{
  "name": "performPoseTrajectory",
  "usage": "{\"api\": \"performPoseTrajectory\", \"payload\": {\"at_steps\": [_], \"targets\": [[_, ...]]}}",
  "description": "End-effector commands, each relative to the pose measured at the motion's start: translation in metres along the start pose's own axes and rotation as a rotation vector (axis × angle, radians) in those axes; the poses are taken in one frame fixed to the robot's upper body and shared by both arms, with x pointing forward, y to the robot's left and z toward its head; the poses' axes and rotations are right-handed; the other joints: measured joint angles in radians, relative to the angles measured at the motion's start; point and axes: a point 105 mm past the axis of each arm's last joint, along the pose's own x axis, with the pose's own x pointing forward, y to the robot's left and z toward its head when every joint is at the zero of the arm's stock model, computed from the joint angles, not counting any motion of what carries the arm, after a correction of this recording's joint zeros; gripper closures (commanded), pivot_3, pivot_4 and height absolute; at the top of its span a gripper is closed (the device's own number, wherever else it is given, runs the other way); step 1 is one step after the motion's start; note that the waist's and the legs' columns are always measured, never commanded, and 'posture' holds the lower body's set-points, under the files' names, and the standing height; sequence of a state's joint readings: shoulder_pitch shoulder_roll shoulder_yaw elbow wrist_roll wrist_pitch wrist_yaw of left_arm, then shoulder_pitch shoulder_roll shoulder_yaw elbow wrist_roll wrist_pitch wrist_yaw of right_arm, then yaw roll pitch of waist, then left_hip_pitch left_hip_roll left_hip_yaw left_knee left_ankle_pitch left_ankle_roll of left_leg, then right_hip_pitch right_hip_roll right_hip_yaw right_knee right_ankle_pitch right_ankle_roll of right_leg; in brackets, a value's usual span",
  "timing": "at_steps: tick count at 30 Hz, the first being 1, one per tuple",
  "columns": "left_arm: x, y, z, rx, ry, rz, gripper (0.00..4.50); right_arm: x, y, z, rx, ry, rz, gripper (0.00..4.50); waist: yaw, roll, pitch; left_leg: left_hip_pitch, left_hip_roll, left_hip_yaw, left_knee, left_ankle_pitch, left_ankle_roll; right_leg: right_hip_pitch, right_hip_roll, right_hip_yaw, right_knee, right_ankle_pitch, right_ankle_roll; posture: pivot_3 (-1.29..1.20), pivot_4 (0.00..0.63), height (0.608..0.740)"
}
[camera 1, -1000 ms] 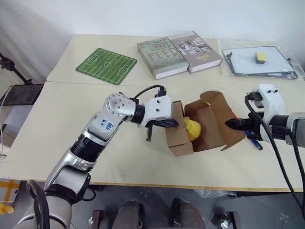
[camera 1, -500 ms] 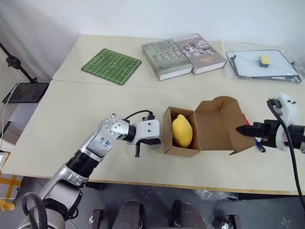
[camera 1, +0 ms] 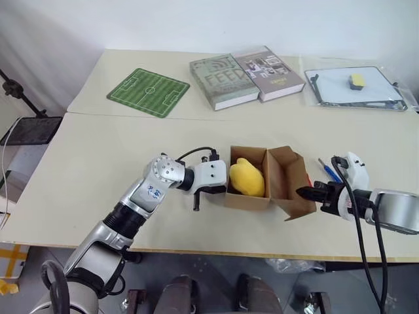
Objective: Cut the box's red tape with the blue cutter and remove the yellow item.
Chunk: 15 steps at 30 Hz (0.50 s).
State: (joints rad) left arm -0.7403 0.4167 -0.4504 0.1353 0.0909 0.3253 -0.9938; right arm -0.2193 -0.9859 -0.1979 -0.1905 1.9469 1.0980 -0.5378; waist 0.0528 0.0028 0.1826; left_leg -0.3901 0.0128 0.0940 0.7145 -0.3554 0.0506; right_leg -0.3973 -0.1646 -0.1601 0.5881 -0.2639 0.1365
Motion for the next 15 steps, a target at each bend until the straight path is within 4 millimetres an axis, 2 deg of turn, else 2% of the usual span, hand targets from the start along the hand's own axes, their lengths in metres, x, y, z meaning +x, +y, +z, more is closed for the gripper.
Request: {"api": "performPoseTrajectory", "payload": {"at_steps": [1, 2, 5, 9, 15], "targets": [[-0.001, 0.005, 0.008, 0.011, -0.023, 0.025, 4.5, -0.008, 0.005, 0.016, -0.125, -0.093, -0.042, 4.47, 0.0, 0.0, 0.0, 0.0, 0.0, 0.0, 0.0, 0.0, 0.0, 0.0, 0.0, 0.0, 0.0, 0.0, 0.0, 0.0, 0.15, 0.74], [-0.001, 0.005, 0.007, 0.002, -0.026, 0.029, 4.5, -0.01, 0.005, 0.022, -0.15, -0.134, -0.054, 4.47, 0.0, 0.0, 0.0, 0.0, 0.0, 0.0, 0.0, 0.0, 0.0, 0.0, 0.0, 0.0, 0.0, 0.0, 0.0, 0.0, 0.15, 0.74], [-0.007, 0.008, 0.006, -0.051, -0.043, 0.058, 4.5, -0.016, 0.008, 0.017, -0.229, -0.122, -0.011, 3.85, 0.0, 0.0, 0.0, 0.0, 0.0, 0.0, 0.0, 0.0, 0.0, 0.0, 0.0, 0.0, 0.0, 0.0, 0.0, 0.0, 0.15, 0.74], [-0.014, 0.009, 0.008, -0.101, -0.071, 0.081, 4.5, -0.026, 0.013, 0.03, -0.314, -0.209, 0.036, 2.48, -0.003, 0.0, 0.0, 0.0, 0.0, 0.0, 0.0, 0.0, 0.001, 0.0, 0.0, 0.0, 0.0, 0.0, 0.0, 0.0, 0.15, 0.74], [-0.022, 0.013, -0.001, -0.138, -0.061, 0.132, 4.5, -0.046, 0.004, 0.05, -0.458, -0.263, 0.045, 0.35, -0.002, 0.0, 0.0, 0.0, 0.0, 0.0, 0.0, -0.001, 0.001, 0.0, 0.0, 0.0, 0.0, 0.0, 0.0, 0.0, 0.15, 0.74]]}}
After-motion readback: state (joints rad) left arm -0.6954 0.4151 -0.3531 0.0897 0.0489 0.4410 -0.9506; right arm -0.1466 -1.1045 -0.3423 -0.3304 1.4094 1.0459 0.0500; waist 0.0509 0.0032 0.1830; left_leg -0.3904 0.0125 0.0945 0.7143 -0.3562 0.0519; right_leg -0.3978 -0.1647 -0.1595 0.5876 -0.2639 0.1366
